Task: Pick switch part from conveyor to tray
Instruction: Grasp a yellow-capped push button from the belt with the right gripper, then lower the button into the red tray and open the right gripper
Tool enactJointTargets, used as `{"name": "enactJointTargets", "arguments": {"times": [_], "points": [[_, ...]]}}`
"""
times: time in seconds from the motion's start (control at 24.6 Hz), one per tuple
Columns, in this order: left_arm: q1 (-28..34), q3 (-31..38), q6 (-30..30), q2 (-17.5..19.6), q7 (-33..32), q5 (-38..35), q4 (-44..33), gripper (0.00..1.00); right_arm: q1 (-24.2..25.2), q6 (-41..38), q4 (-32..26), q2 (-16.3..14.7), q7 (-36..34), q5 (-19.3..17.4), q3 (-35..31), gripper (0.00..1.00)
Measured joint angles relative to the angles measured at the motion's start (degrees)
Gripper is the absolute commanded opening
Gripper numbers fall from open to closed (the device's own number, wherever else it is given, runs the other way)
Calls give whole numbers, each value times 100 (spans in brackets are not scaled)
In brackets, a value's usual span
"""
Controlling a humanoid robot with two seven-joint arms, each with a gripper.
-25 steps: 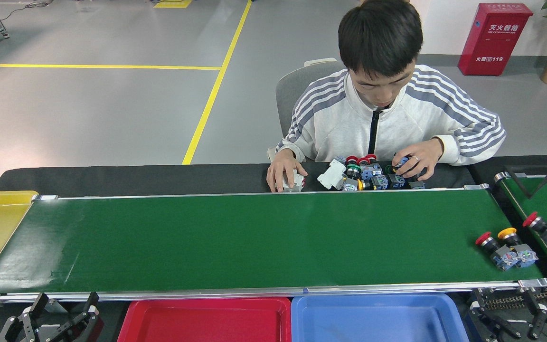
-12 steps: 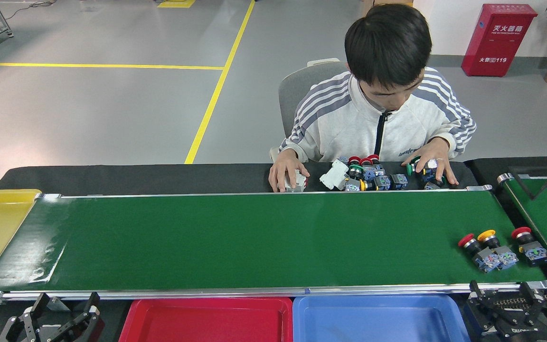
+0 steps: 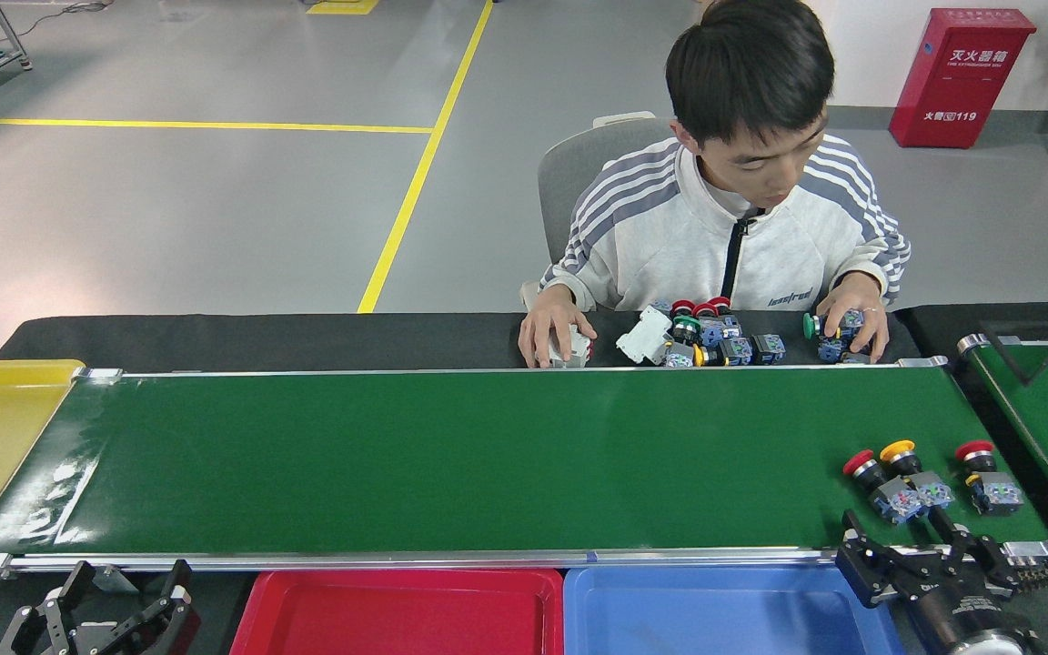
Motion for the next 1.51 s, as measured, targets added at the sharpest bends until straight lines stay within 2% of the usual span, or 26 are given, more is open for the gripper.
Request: {"name": "enactJointTargets", "arguments": {"times": [0.24,0.45,0.53,0.57,0.73,0.77,0.94,1.1,1.22,1.3,1.34,1.38,1.46,1.51], "points": [[0,0,0,0,0,0,0,100,-67,-23,41,-67,13,-6,21,100],[0,-1,-5,0,0,0,0,100,-400,-37,299,-76,107,-14,117,99],[0,-3,-8,0,0,0,0,100,-576,-33,481,-66,140,-14,356,95],[0,-5,-9,0,1,0,0,100,-651,-20,547,-53,148,-14,449,87],[1,-7,-12,0,1,0,0,100,-755,-12,580,-74,152,5,746,23],[1,-7,-12,0,2,0,0,100,-759,-61,577,-94,120,6,783,16],[1,-8,-13,0,2,0,0,100,-754,-396,485,-98,37,14,817,6],[1,-8,-13,0,3,0,0,100,-733,-842,-48,-103,-11,24,1022,4],[1,-8,-13,0,5,0,0,100,-742,-1520,-597,-112,-51,49,1669,5],[1,-8,-13,0,7,0,0,100,-843,-2049,-713,-70,-56,165,2228,9],[1,-8,-13,0,11,0,0,100,-957,-2312,-722,17,-58,324,2541,15],[0,-8,-13,0,15,0,0,100,-1067,-2482,-723,154,-66,507,2857,34],[1,-8,-13,0,21,0,0,100,-1109,-2700,-665,373,-138,1006,3374,88],[1,-8,-13,0,21,0,0,100,-1109,-2762,-538,512,-219,1242,3599,100]]}}
